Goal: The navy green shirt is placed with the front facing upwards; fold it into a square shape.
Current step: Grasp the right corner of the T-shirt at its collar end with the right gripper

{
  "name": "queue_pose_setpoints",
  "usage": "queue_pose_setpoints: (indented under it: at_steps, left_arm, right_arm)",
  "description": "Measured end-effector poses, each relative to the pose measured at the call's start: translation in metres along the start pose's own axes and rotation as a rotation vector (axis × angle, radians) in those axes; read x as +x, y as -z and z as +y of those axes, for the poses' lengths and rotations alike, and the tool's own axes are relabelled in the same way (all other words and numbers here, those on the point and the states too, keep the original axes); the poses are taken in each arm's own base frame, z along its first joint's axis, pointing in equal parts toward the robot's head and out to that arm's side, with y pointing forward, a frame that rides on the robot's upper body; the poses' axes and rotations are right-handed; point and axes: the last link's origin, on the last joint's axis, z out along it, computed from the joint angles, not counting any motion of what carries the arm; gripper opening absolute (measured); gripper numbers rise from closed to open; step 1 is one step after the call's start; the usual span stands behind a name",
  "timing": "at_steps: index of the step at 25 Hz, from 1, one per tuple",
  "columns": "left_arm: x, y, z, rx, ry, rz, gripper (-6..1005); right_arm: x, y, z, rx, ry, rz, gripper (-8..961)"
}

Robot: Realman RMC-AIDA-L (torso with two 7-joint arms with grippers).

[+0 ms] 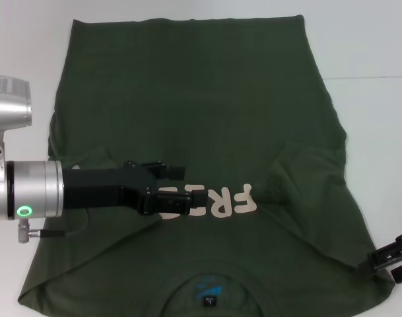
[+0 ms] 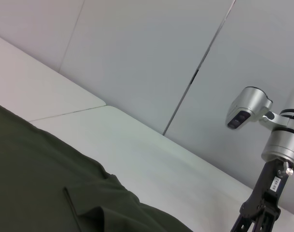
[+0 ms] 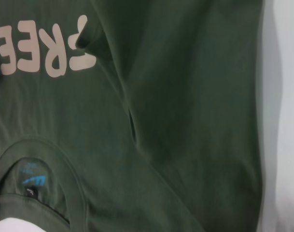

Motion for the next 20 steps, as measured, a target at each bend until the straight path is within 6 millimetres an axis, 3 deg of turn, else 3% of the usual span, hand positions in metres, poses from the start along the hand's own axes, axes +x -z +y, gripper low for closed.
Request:
queue_pose_setpoints:
  at_steps: [12,20]
  left_arm:
    - [-0.0001,-0.0001,0.0001,-0.001,0.001,0.000,885]
    - [-0.0003,-0.0001,0.0001,-0.001,0.000,0.000,882]
  right_arm:
    - [0.0007,-0.0046,0.0024,-0.008,0.001,0.005,914]
    - [0.0011,-0.0052,0.0029,-0.008,-0.003,0.012,779]
